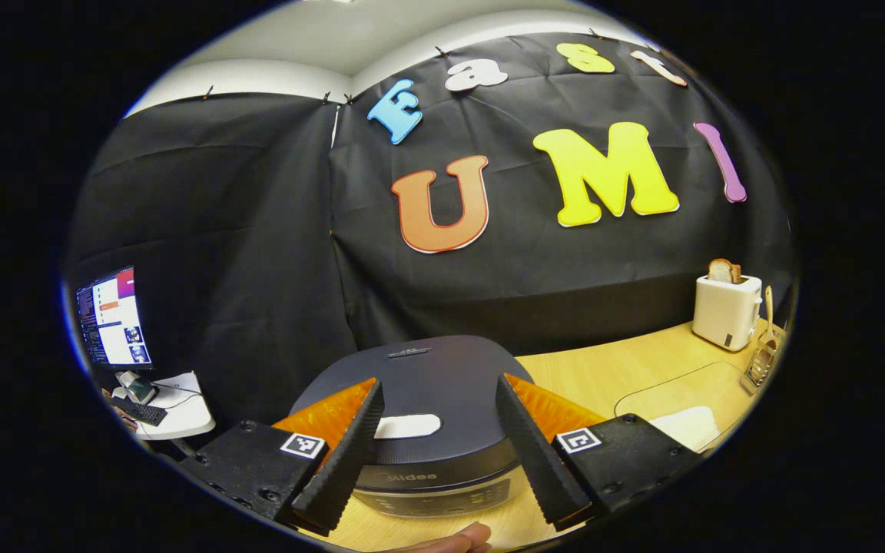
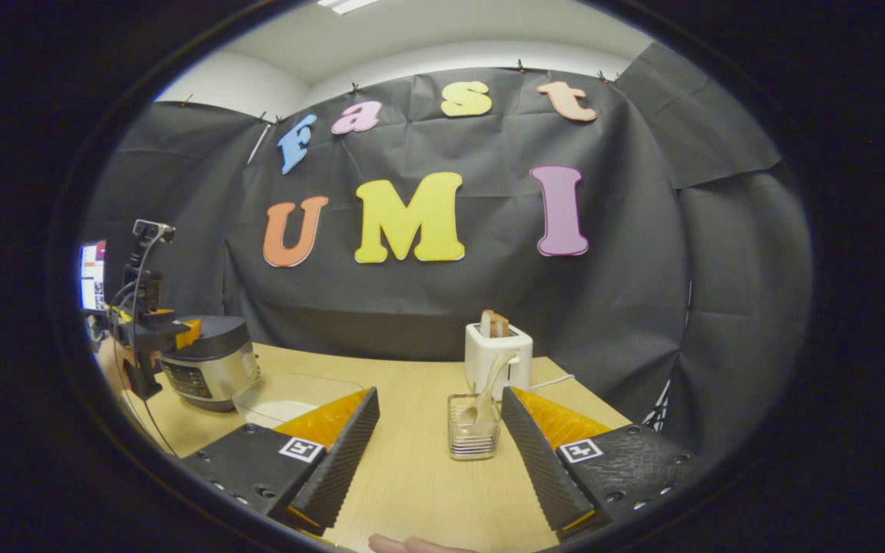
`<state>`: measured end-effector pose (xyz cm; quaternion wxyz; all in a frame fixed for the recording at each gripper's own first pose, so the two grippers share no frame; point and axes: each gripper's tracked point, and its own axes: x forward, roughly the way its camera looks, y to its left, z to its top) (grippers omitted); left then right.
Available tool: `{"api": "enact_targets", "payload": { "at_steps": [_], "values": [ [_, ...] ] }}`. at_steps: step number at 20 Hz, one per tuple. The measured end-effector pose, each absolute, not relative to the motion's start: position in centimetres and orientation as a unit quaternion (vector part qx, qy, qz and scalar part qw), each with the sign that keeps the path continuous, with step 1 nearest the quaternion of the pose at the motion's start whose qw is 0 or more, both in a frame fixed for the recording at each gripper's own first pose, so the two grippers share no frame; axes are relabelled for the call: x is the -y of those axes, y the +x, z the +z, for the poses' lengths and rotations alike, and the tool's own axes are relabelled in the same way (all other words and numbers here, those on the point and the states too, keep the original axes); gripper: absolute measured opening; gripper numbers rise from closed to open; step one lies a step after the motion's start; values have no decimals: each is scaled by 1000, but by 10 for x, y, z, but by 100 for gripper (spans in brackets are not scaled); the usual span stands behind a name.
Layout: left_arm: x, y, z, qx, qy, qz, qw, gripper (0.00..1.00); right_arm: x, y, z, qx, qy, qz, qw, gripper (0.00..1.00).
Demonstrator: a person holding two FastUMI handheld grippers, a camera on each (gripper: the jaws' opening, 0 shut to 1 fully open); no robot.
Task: Close the left gripper, press the button to open the rice cooker; take a wooden spoon from the chopstick holder with the right hand, scoop a spoonful of rice and pour it into the rice cooker, then put the wooden spoon back into the chopstick holder.
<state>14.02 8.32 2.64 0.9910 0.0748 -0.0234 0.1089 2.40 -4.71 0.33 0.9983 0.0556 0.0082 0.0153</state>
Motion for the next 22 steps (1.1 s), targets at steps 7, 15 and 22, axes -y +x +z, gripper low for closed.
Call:
{"api": "enact_targets", "payload": {
  "at_steps": [7,15,22],
  "values": [
    [-44,77,20,14,28,79,996,92,50,13,13,0,47,6,999,95],
    [8,18,-11,5,34,29,999,94,34,1,16,-5,41,6,999,95],
    [21,-22,13,39,13,5,999,95,20,-12,22,0,31,3,1000,97]
  ]
}}
